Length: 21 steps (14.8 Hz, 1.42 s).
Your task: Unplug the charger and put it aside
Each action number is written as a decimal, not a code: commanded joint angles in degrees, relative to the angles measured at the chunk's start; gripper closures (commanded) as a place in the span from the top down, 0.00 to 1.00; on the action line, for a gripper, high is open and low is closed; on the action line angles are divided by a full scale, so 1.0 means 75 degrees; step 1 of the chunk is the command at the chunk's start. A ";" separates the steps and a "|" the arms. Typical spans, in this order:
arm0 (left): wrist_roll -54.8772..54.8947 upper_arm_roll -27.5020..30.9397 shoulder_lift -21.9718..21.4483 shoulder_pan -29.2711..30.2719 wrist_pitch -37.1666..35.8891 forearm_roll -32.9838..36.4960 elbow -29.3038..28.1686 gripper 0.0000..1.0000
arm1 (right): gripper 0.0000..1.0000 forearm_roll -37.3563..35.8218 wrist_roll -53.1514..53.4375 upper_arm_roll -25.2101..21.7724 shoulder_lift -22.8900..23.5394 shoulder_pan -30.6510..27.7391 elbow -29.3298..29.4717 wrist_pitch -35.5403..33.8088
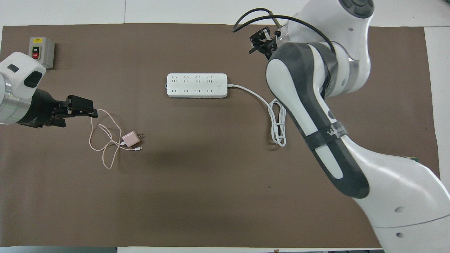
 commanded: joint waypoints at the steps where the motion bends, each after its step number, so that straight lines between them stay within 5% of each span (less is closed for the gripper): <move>1: 0.0268 0.0165 -0.0186 0.0028 -0.0166 0.0307 0.0205 1.00 | 1.00 -0.0659 -0.1645 0.0072 -0.0720 -0.0350 -0.0397 -0.0757; 8: 0.0326 0.0271 -0.0385 0.0273 -0.0715 0.1597 0.1013 1.00 | 1.00 -0.1811 -0.4717 0.0165 -0.1962 -0.1191 -0.0584 -0.2329; 11: 0.0583 0.0235 -0.0385 0.0415 -0.1511 0.1551 0.1412 1.00 | 1.00 -0.1939 -0.5891 0.0166 -0.2851 -0.1487 -0.1355 -0.2436; 15: 0.0983 0.0224 -0.0373 0.0263 -0.1608 0.1527 0.1460 1.00 | 1.00 -0.2467 -0.6174 0.1055 -0.3651 -0.2141 -0.2037 -0.2611; 21: 0.1450 0.0200 -0.0385 0.0110 -0.1267 0.1223 0.1343 1.00 | 1.00 -0.2572 -0.6163 0.1303 -0.4095 -0.2249 -0.2388 -0.2917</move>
